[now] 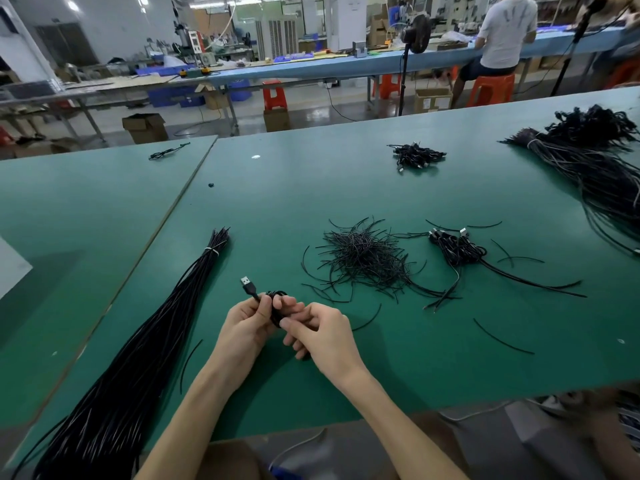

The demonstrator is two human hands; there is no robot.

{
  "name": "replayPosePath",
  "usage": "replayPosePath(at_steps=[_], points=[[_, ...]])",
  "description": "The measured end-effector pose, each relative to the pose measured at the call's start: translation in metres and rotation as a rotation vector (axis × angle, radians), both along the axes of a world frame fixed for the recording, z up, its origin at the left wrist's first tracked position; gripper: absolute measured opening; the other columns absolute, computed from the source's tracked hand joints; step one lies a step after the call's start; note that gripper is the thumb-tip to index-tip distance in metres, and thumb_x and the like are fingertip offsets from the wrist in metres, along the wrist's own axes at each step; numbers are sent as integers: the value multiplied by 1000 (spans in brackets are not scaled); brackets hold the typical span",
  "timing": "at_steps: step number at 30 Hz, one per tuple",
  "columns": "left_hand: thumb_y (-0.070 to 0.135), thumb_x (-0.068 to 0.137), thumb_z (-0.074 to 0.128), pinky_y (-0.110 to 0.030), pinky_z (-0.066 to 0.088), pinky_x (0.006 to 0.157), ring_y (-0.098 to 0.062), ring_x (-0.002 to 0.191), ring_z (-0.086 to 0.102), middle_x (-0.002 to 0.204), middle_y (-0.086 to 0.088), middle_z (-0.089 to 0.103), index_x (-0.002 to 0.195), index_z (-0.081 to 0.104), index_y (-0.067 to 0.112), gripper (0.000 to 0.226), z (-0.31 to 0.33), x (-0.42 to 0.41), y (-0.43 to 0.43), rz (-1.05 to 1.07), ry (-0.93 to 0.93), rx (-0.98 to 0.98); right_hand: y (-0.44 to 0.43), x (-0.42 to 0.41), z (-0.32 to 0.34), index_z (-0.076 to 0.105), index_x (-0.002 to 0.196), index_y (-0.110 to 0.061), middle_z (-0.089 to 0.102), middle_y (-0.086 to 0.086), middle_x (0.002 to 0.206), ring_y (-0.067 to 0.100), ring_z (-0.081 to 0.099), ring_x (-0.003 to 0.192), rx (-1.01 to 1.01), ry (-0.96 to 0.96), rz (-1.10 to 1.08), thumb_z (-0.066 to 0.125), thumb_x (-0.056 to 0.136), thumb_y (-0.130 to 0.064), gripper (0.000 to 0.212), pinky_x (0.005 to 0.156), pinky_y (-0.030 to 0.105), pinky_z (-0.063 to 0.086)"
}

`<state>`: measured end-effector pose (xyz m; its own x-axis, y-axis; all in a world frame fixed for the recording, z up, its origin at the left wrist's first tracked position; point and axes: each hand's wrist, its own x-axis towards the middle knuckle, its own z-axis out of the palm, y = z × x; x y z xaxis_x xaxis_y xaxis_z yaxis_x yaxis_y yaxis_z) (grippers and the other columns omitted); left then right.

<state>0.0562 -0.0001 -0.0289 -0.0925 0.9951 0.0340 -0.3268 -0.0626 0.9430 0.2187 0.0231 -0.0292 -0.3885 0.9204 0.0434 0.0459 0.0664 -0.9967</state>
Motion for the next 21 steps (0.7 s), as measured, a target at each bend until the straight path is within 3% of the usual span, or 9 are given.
replayPosePath(at_steps=[4,9,11,14,21], points=[[23,107,43,-39,57,69,-26,82,64,93,-13,64,86,69,11,35,5,5,-1,-7,-42,10,-1,-1,0,66,91,-10,75,6,75,9,65,59,-18,1,-13,77,92,-26,19,57,26,57],[25,108,43,-40,58,82,-28,96,66,103,-16,66,95,71,8,35,5,4,-2,-53,-114,-5,2,3,2,54,117,-16,74,9,76,13,66,62,-80,113,-38,77,92,-16,34,58,29,57],[28,107,44,-39,59,85,-28,99,67,103,-16,68,95,72,6,37,6,4,-3,-73,-161,-21,4,5,2,59,128,-17,72,6,74,12,65,64,-46,87,15,73,95,-14,37,60,29,57],[29,105,45,-37,60,85,-27,97,68,98,-15,69,94,73,6,38,7,3,-3,-45,-171,-38,4,4,0,67,131,-18,68,-2,69,7,61,62,5,44,69,69,97,-12,35,60,26,54],[26,103,50,-34,60,78,-26,88,70,85,-11,67,92,73,5,33,6,2,-4,10,-159,-76,2,5,1,64,138,-20,67,-2,69,7,61,64,36,1,84,69,98,-12,41,60,26,53]])
